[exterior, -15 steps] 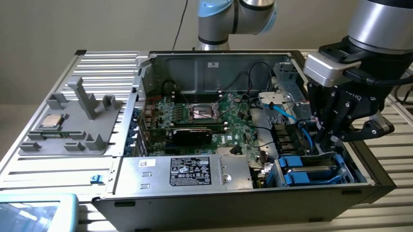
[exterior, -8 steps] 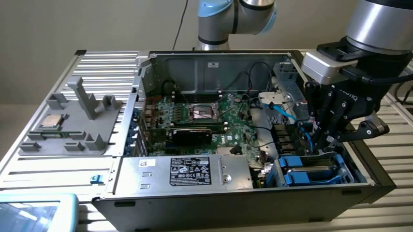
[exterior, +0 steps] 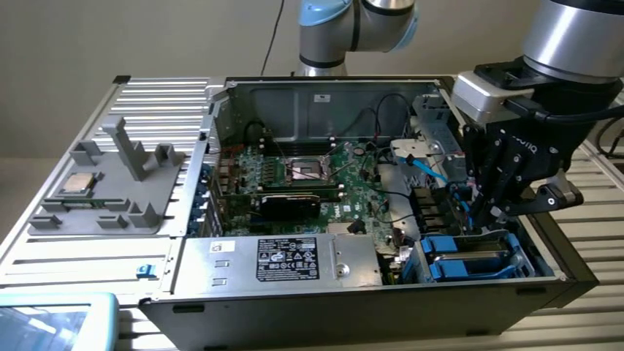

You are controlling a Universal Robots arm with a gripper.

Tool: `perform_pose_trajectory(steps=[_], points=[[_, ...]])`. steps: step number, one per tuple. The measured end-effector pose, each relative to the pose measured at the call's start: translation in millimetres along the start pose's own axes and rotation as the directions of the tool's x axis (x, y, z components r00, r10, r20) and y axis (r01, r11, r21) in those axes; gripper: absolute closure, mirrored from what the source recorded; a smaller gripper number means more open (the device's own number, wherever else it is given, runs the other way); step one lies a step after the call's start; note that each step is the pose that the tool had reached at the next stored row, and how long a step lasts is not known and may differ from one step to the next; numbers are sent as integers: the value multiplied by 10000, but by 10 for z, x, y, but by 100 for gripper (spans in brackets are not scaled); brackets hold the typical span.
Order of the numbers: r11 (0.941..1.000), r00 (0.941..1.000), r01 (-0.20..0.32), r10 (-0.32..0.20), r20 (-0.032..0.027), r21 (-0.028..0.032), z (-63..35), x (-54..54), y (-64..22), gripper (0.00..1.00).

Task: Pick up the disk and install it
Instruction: 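Insert the first disk wire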

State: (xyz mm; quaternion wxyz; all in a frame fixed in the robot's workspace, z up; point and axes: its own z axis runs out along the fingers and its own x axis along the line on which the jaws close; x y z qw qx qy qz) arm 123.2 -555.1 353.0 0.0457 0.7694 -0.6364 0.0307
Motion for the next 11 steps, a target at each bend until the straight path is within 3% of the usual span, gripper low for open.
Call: perform_pose_trajectory(steps=[4, 8, 10, 11], points=[[9998, 9994, -177, 175, -298, -75, 0, 0, 0, 83], [9989, 9982, -438, 432, -404, -154, 3, 0, -1, 83], [9980, 9975, -568, 556, -437, -271, 5, -1, 0, 83], [9974, 9971, -627, 610, -453, -359, 6, -1, 0, 83]])
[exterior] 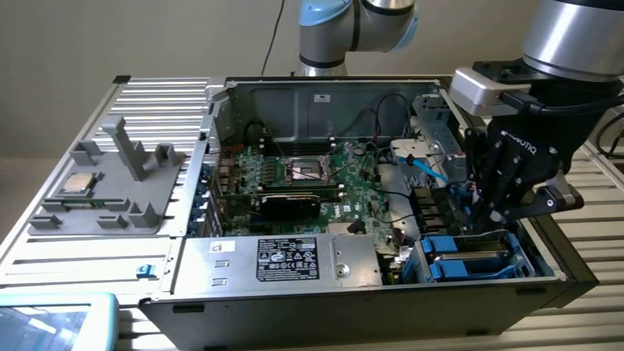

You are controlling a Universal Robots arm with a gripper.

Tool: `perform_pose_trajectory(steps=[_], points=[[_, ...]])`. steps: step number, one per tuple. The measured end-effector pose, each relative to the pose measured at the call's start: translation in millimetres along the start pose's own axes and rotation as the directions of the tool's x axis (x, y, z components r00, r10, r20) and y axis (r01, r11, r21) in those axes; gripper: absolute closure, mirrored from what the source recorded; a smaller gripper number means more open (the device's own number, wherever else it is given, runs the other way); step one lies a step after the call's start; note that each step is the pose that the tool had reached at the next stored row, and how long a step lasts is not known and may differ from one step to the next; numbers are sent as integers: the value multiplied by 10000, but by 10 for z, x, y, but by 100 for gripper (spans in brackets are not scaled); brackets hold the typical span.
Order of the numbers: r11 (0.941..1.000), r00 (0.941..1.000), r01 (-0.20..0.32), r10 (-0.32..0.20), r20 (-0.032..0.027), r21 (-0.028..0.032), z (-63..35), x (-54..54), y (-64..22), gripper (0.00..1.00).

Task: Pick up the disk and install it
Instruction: 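Insert the first disk wire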

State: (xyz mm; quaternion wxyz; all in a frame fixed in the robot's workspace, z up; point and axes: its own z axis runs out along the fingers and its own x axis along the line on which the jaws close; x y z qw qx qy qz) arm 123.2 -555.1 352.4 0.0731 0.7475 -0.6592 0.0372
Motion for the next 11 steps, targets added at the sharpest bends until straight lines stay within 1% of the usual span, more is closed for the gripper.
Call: perform_pose_trajectory(steps=[3, 4, 5, 7, 8, 9, 11], points=[[9995, 9999, -94, 93, -39, -304, 4, 0, 0, 83], [9992, 9999, -131, 129, -42, -374, 7, -1, 0, 83], [9989, 9998, -179, 177, -41, -432, 12, -1, -1, 83], [9983, 9996, -298, 296, -38, -507, 22, -3, -1, 83], [9979, 9993, -361, 360, -40, -530, 25, -3, -2, 83], [9977, 9992, -399, 397, -49, -539, 27, -3, -9, 83], [9974, 9989, -460, 455, -90, -553, 29, -1, -29, 83]])
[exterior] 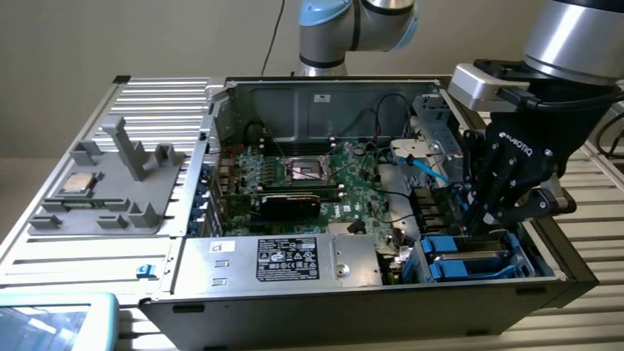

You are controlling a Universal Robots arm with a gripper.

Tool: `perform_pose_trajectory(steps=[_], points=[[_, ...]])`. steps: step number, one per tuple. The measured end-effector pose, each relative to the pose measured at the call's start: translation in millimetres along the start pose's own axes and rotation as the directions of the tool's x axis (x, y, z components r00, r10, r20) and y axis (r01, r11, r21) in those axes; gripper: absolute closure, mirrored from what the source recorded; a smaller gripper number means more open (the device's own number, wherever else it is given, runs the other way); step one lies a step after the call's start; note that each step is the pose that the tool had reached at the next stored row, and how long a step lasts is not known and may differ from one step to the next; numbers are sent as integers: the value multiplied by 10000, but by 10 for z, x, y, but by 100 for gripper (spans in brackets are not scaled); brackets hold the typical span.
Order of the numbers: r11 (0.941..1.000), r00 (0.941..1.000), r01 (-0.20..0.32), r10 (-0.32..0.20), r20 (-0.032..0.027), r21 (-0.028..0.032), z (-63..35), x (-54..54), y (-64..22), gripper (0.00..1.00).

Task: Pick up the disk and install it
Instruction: 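Insert the first disk wire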

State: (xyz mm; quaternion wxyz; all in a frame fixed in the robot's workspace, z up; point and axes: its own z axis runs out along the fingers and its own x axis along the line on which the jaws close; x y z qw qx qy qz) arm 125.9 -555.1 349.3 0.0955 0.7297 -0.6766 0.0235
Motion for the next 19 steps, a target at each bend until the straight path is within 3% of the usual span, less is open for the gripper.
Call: perform_pose_trajectory(steps=[4, 10, 14, 19], points=[[9999, 9999, -116, 116, -49, -42, 4, 1, -28, 83], [9994, 9994, -338, 338, -30, -119, 14, -3, -51, 83], [9991, 9992, -399, 398, -24, -129, 10, -3, -105, 83], [9991, 9992, -400, 400, -25, -130, 9, -2, -110, 83]])
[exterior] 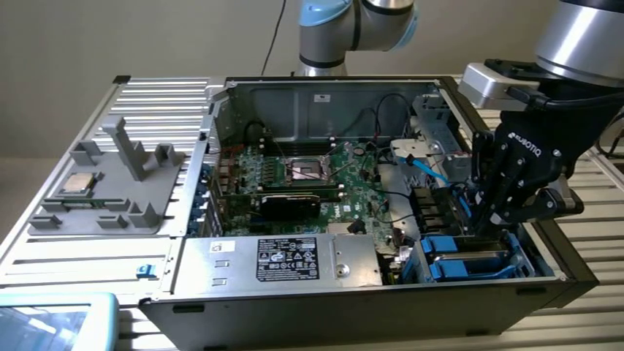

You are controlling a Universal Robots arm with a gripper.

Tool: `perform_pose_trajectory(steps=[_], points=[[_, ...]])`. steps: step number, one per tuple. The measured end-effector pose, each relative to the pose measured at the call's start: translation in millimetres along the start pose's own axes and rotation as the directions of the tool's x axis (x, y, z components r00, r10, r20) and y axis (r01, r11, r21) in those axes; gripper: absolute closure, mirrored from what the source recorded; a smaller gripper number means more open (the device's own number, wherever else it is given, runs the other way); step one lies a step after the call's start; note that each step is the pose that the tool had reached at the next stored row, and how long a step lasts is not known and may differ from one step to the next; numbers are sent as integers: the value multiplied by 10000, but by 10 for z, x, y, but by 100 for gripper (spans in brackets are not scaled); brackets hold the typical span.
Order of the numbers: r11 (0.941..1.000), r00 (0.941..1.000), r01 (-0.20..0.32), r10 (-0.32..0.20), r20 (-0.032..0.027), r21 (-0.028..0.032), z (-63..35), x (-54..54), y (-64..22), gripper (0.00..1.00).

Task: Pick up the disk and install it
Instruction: 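Insert the first disk wire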

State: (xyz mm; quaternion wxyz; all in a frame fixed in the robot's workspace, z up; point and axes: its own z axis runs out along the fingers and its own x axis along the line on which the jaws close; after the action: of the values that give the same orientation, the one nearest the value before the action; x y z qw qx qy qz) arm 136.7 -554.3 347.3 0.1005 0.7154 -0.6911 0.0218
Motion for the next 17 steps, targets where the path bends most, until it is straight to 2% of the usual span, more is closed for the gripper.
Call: perform_pose_trajectory(steps=[3, 4, 6, 7, 17], points=[[10000, 10000, -13, 13, 2, -26, -2, 1, -22, 83], [10000, 10000, -17, 17, 5, -69, -1, -1, -24, 83], [9997, 10000, -42, 43, 13, -223, 2, -4, -25, 83], [9996, 10000, -66, 67, 17, -274, 4, -7, -25, 83], [9980, 9986, -528, 531, 72, -362, 7, -25, -77, 83]])
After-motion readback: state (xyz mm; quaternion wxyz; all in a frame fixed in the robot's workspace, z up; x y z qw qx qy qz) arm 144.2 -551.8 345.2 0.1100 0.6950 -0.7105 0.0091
